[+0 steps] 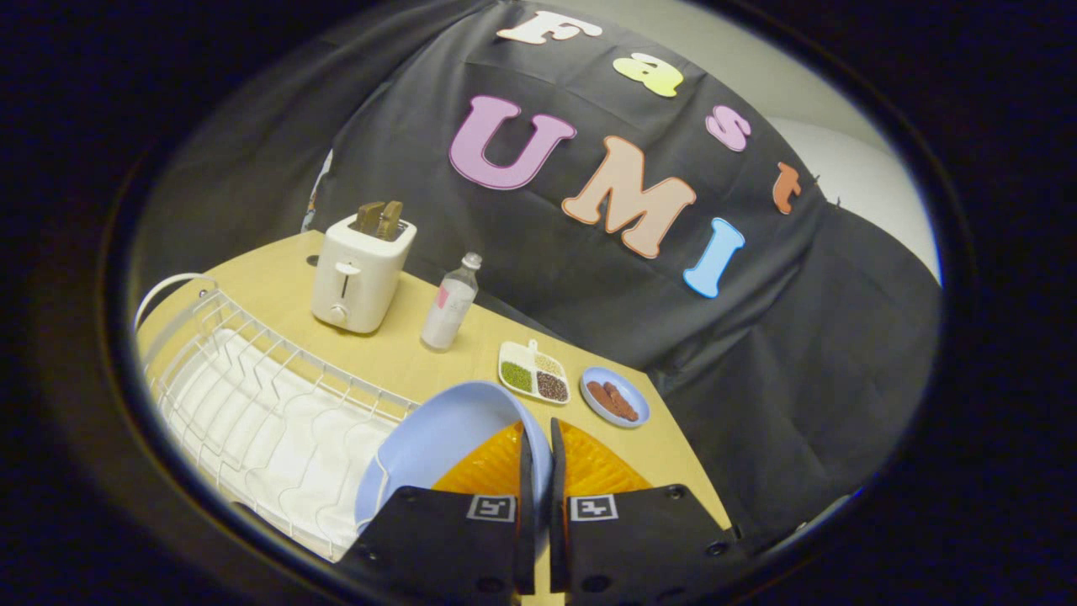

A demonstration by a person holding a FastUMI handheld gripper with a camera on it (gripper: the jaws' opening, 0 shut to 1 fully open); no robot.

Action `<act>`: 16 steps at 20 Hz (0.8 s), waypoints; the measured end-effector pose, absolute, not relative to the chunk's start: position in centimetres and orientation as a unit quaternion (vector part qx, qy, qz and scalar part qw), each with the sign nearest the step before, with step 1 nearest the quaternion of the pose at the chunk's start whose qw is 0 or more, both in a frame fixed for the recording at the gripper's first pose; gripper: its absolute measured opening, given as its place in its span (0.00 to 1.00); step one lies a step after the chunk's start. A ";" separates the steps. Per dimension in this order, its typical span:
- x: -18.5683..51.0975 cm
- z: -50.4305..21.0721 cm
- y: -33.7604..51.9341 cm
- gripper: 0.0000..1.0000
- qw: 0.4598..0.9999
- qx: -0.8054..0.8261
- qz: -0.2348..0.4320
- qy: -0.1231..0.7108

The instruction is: Take the plate from the dish rack, then take the spoon from the basket and place it into the plate.

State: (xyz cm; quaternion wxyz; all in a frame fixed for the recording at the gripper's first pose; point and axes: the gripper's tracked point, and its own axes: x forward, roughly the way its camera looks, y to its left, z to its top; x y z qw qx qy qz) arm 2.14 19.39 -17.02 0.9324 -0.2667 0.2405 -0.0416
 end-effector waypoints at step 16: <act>2.5 -15.8 20.1 0.10 0.921 -0.297 -0.012 0.253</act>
